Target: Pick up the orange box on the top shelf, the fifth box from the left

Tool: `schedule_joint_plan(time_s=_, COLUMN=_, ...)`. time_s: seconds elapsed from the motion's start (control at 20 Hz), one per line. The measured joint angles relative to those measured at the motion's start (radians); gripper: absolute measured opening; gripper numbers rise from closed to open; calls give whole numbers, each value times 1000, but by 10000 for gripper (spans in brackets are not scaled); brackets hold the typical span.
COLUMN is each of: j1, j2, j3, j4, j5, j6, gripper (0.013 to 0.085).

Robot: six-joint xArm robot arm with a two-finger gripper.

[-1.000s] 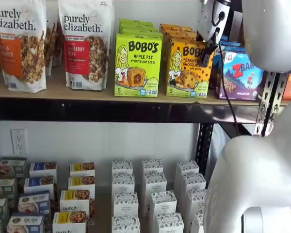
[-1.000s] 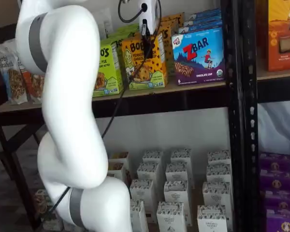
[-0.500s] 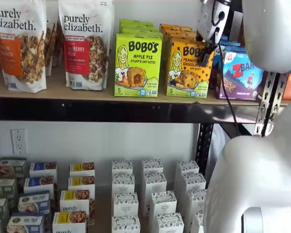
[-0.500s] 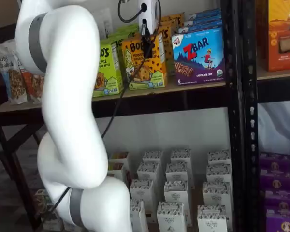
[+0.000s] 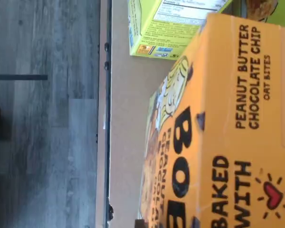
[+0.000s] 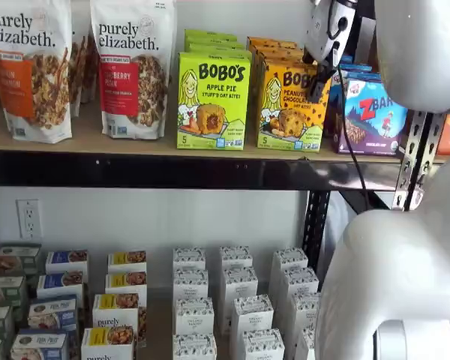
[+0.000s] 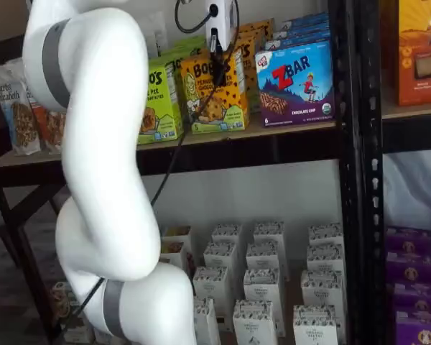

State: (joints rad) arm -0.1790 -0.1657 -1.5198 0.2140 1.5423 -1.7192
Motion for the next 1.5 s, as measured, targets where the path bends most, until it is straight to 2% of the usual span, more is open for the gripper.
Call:
schedule_joint_plan(time_s=0.15, j1=0, j2=1, j3=-3, j4=0, j5=4, j6=1, gripper=610)
schedule_joint_plan(time_s=0.25, j1=0, j2=2, j3=-5, j4=0, j5=7, j6=1, gripper=530)
schedule_joint_plan(time_s=0.3, j1=0, j2=2, j3=-5, j4=0, j5=8, j6=1, gripper=530)
schedule_joint_plan(time_s=0.4, j1=-1, j2=2, j3=-5, j4=1, j5=7, j6=0, gripper=450)
schedule_joint_plan(time_s=0.45, j1=-1, j2=2, j3=-5, j4=1, j5=7, j6=0, gripper=450)
schedule_joint_plan(time_s=0.5, j1=-1, j2=2, j3=-6, j4=1, j5=8, j6=0, gripper=410)
schedule_joint_plan(time_s=0.75, j1=4, j2=2, j3=-6, j4=-7, j5=8, j6=3, gripper=410)
schedule_joint_plan(time_s=1.2, j1=5, j2=-10, j3=-28, j4=14, j5=51, j6=15, gripper=410)
schedule_joint_plan(time_s=1.5, j1=6, j2=-18, j3=-35, j4=10, j5=64, j6=19, gripper=410)
